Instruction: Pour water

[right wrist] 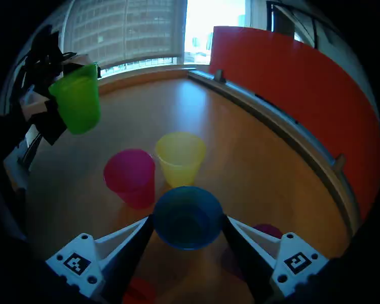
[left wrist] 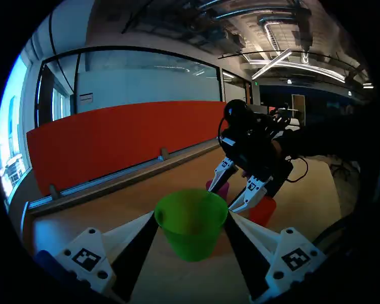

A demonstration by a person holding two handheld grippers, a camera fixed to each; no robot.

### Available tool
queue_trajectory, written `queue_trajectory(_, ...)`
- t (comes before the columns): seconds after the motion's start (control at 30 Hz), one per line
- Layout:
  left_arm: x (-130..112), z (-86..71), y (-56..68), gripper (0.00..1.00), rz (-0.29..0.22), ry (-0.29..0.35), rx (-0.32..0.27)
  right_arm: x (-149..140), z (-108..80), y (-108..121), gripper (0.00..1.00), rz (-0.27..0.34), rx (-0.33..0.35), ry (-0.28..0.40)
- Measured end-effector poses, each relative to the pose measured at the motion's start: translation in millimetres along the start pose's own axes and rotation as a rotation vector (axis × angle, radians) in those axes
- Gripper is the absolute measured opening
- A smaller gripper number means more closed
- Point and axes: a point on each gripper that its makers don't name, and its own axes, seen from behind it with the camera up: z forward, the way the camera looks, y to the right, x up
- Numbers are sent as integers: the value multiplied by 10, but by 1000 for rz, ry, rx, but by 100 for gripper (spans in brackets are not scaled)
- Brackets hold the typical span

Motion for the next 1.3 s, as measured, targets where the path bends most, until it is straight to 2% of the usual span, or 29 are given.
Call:
queue_trajectory(0.23,-32,16,-2,88,-1,-5,-1,-7,53,1,100,-10,0,-7)
queue_trajectory(0.47,-49,13,-10,88,1,-8,2,-1,73,14,94,-4,-7,-5)
queue_trajectory(0.8,-61,21,-9,88,0,-14,7,47,44,-35,93,-1,-6,18)
queue_trajectory(1.03,-25,7,0,88,-2,-16,15,208,-122,-38,93,16,-26,79)
queue_trajectory(1.3,32,-35,16,88,2,-25,38,470,-458,-109,93,48,-45,176)
